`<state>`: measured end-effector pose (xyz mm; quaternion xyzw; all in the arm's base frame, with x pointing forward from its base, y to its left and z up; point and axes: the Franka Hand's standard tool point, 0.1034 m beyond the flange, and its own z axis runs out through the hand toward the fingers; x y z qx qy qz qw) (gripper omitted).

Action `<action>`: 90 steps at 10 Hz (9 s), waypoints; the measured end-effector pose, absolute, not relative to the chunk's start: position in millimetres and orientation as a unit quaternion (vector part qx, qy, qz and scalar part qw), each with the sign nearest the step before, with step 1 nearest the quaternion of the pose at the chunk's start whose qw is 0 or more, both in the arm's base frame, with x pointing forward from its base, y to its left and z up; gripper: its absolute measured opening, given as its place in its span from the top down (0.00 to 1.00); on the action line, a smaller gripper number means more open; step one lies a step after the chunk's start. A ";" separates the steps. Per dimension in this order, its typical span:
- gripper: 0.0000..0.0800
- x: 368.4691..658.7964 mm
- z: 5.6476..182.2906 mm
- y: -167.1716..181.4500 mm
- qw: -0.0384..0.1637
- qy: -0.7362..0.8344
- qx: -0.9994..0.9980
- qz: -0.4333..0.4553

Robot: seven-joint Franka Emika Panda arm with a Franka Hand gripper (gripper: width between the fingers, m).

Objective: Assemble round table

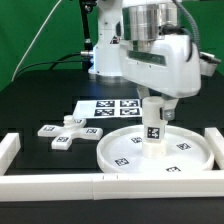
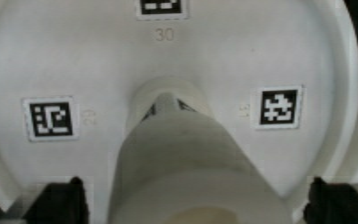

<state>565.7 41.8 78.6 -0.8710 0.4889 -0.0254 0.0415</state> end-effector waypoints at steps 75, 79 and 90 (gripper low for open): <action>0.50 564.9 76.1 31.4 0.014 0.368 -0.929 -0.039; 0.50 563.0 75.1 35.8 0.027 0.612 -0.789 -0.033; 0.19 563.6 75.9 38.7 0.034 0.535 -0.844 -0.032</action>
Offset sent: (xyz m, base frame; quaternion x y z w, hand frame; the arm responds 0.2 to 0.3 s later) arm 0.0024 0.0060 0.0044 -0.0543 -0.0219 -0.4416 0.8953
